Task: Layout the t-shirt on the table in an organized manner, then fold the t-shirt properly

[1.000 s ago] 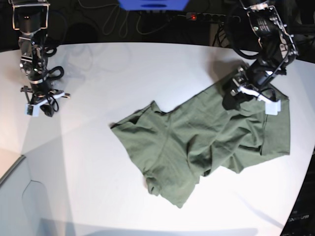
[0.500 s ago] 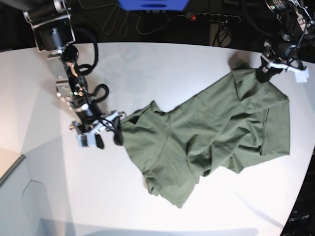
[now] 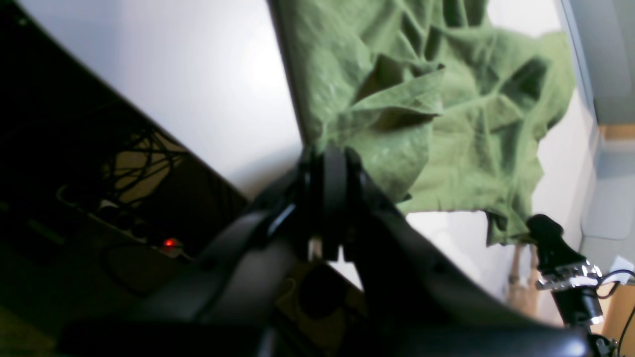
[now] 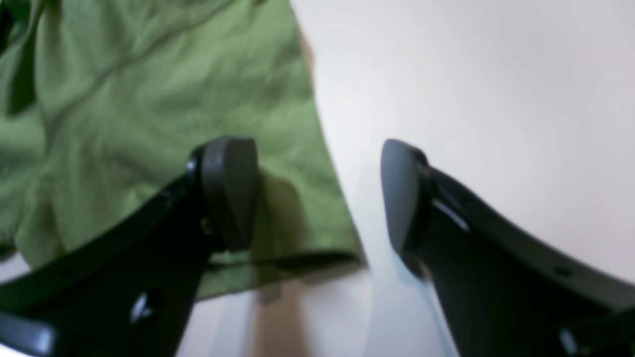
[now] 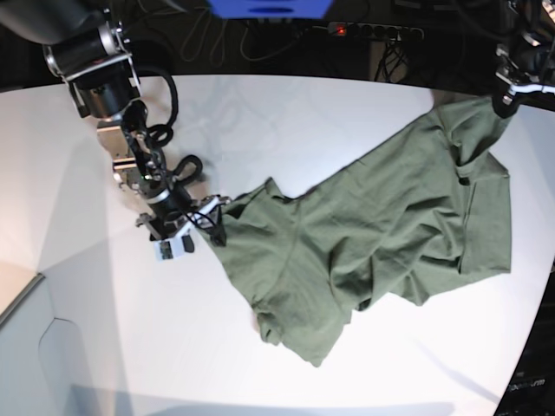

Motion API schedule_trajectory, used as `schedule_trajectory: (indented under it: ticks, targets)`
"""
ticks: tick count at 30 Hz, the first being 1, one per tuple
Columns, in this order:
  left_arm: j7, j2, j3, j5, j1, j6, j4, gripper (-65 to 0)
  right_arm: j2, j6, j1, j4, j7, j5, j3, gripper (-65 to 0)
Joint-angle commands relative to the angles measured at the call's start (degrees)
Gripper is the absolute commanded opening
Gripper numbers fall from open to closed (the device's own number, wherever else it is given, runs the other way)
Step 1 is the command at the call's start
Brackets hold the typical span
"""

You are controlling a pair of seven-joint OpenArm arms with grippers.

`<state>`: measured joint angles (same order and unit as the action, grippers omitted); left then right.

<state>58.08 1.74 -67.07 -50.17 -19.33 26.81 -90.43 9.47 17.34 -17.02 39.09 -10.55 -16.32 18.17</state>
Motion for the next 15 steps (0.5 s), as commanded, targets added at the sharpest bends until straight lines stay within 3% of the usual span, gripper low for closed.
schedule_trajectory:
  ticks: [1,15]
  targets:
    - [-0.5,-0.5,-0.5,-1.1,-1.2,0.5,-1.0,-65.0,0.7,0.3,-1.2,0.7,-0.7,-0.3,-0.1,-25.8]
    - [-0.7,-0.5,-0.8,-1.2,-5.5,0.8,-1.0,-65.0,0.4,0.3,4.0,1.1,-0.8,-0.3,0.2,-25.9]
